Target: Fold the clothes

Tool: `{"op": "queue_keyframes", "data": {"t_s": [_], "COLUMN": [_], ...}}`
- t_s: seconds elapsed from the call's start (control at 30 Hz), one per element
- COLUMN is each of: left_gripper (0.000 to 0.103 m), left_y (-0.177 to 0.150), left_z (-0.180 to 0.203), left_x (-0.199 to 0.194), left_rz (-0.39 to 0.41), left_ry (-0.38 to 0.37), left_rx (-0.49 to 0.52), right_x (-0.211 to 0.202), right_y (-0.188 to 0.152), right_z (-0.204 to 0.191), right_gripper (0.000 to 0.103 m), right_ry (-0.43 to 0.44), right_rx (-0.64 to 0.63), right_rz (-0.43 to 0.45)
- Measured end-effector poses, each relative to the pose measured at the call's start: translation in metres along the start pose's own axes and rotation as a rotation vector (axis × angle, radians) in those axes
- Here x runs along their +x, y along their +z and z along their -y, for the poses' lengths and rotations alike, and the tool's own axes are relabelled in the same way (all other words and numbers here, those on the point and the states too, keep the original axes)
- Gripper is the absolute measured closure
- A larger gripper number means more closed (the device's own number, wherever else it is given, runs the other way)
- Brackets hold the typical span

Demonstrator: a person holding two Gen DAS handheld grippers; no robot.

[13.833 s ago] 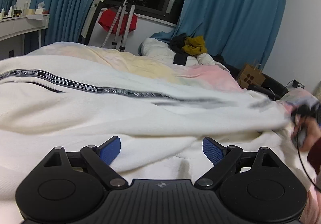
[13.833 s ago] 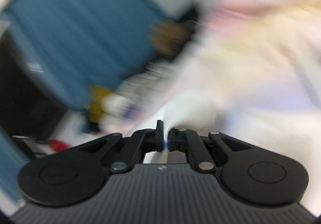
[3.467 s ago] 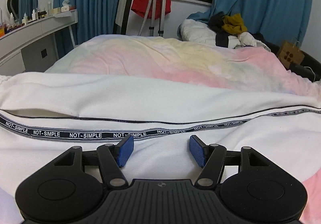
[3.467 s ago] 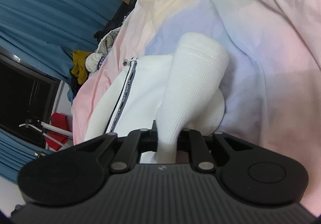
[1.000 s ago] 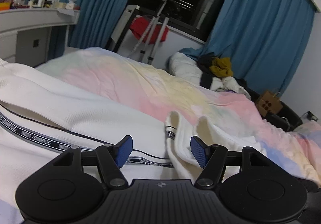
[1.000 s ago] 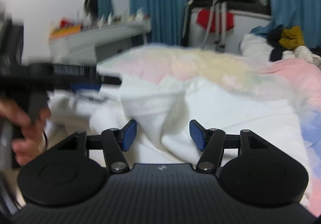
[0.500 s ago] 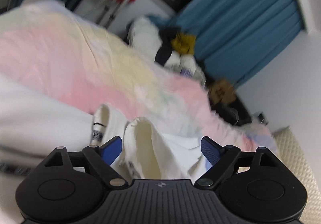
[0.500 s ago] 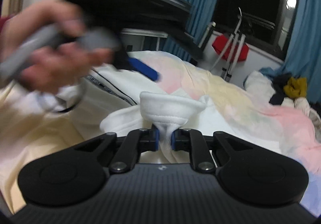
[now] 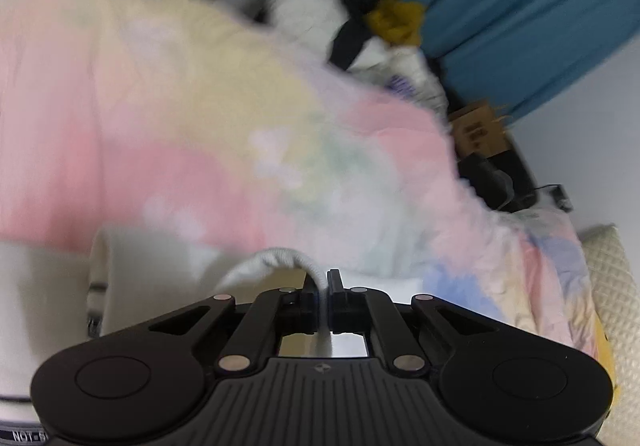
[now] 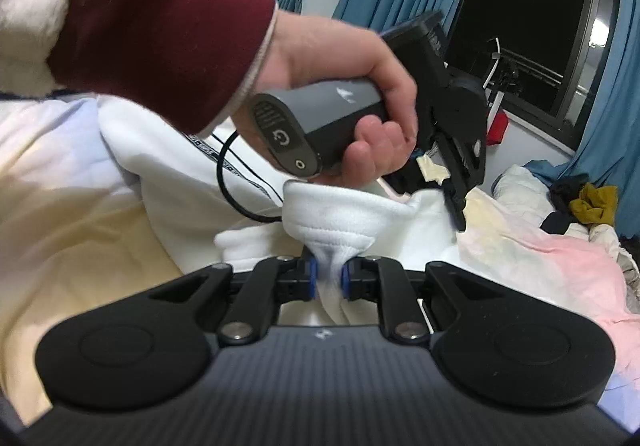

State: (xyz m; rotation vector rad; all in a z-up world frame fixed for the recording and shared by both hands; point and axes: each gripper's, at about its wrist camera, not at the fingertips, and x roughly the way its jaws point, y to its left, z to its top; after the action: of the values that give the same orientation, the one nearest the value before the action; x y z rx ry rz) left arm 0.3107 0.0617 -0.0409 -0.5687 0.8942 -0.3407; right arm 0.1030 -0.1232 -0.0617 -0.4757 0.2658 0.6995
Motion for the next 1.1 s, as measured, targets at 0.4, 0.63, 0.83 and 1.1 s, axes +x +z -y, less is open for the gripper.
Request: {"op": "queue_keyframes", "data": {"t_s": [0.4,0.63,0.83,1.1], "left_gripper": [0.099,0.098,0.069,0.044], "left_y": [0.014,0.011,-0.009,-0.06], "left_z": [0.036,-0.013,-0.057,-0.069], "left_x": [-0.101,-0.083,-0.071,-0.105], "left_rz": [0.282,0.244,0.203,0.156], "left_ry": [-0.045,0.065,0.068,-0.031], "left_rx": [0.041,-0.078,-0.197,-0.155], "right_x": [-0.005,0.012,0.012,-0.003], "right_y": [0.0,-0.009,-0.013,-0.009], "right_z": [0.001,-0.003,-0.008,0.0], "right_gripper": [0.086,0.089,0.092,0.096], "right_ry": [-0.094,-0.001,0.048,0.101], "right_rx": [-0.026,-0.016,-0.024,-0.012], "right_rz": [0.046,-0.033,-0.055,-0.023]}}
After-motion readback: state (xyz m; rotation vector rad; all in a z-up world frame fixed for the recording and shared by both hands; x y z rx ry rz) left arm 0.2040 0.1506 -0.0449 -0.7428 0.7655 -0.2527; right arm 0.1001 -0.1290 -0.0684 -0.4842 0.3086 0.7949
